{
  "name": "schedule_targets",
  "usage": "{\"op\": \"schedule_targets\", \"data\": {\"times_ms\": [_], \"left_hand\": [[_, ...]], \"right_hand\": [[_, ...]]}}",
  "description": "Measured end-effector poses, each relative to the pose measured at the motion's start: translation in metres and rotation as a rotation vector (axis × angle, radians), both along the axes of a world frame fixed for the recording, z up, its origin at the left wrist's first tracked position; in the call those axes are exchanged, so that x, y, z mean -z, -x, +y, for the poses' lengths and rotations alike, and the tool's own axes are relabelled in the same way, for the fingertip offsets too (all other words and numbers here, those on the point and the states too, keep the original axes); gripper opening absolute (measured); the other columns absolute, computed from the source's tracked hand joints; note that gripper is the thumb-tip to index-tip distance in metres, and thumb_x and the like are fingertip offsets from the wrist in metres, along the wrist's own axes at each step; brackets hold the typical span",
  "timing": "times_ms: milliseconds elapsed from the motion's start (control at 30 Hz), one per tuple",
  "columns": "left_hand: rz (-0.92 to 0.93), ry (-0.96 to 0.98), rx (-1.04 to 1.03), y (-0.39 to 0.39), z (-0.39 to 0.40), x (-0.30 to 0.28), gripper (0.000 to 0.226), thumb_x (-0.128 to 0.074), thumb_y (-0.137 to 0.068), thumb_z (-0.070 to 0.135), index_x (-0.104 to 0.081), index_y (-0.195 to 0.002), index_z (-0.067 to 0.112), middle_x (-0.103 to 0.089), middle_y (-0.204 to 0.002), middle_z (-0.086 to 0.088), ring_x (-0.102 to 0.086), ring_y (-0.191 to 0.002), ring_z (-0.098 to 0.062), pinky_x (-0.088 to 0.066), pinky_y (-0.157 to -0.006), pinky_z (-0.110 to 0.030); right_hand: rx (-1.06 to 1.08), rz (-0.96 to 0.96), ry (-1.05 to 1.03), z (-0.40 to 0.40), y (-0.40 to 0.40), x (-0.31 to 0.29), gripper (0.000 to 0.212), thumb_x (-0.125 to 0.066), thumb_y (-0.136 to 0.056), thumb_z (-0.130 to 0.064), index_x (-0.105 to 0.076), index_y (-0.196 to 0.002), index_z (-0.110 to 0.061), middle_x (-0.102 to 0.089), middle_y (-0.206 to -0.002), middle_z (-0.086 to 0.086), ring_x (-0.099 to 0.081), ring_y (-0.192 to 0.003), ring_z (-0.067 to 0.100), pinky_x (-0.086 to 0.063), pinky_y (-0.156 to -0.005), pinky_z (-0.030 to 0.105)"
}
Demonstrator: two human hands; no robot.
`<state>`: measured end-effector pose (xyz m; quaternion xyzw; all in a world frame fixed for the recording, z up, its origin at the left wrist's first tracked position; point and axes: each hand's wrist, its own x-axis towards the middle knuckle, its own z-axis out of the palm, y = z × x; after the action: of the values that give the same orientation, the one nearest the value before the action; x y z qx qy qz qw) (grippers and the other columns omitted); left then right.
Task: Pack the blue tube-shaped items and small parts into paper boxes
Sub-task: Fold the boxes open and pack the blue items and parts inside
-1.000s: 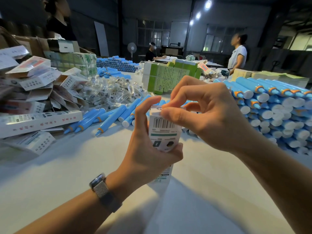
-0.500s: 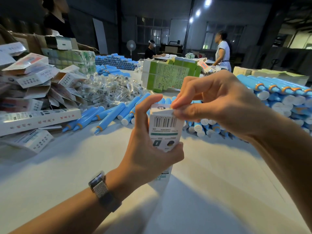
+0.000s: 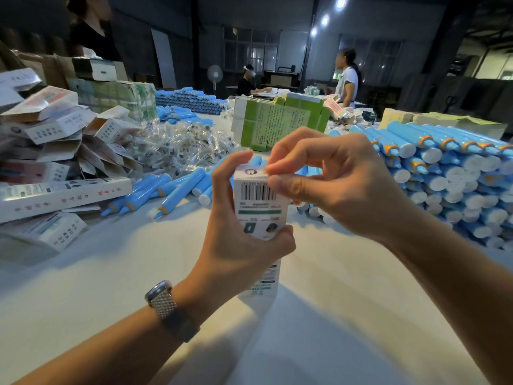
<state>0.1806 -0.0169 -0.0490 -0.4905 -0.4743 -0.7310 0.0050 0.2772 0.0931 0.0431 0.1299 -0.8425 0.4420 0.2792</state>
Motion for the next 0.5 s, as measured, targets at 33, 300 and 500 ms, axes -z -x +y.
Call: {"op": "schedule_targets", "data": {"times_ms": [33, 300, 500], "left_hand": [[-0.007, -0.002, 0.008, 0.0, 0.0003, -0.0001, 0.091, -0.069, -0.065, -0.015, -0.036, -0.127, 0.043, -0.063, -0.097, 0.008, -0.062, -0.068, -0.012, -0.057, -0.06, -0.028], [0.001, -0.015, 0.017, 0.0035, 0.0018, 0.003, 0.091, -0.071, -0.067, -0.013, -0.037, -0.128, 0.045, -0.063, -0.099, 0.0, -0.065, -0.066, -0.013, -0.055, -0.059, -0.026], [0.052, -0.014, -0.039, 0.0061, 0.0049, 0.006, 0.091, -0.076, -0.071, -0.003, -0.031, -0.13, 0.05, -0.067, -0.104, 0.011, -0.071, -0.074, -0.015, -0.056, -0.064, -0.024]], "right_hand": [[0.0, 0.008, -0.002, 0.0, 0.0008, 0.0013, 0.013, -0.072, -0.078, -0.009, -0.069, -0.078, -0.021, -0.062, -0.093, 0.002, -0.06, -0.085, 0.011, -0.046, -0.07, 0.019], [0.044, 0.012, -0.059, -0.0012, 0.0015, 0.0031, 0.005, -0.075, -0.079, -0.017, -0.07, -0.079, -0.017, -0.059, -0.095, -0.002, -0.058, -0.082, 0.014, -0.042, -0.06, 0.011], [0.178, 0.052, -0.177, -0.003, 0.0037, 0.0063, 0.013, -0.08, -0.079, -0.016, -0.067, -0.083, -0.015, -0.061, -0.099, -0.001, -0.061, -0.09, 0.014, -0.042, -0.068, 0.01]]}}
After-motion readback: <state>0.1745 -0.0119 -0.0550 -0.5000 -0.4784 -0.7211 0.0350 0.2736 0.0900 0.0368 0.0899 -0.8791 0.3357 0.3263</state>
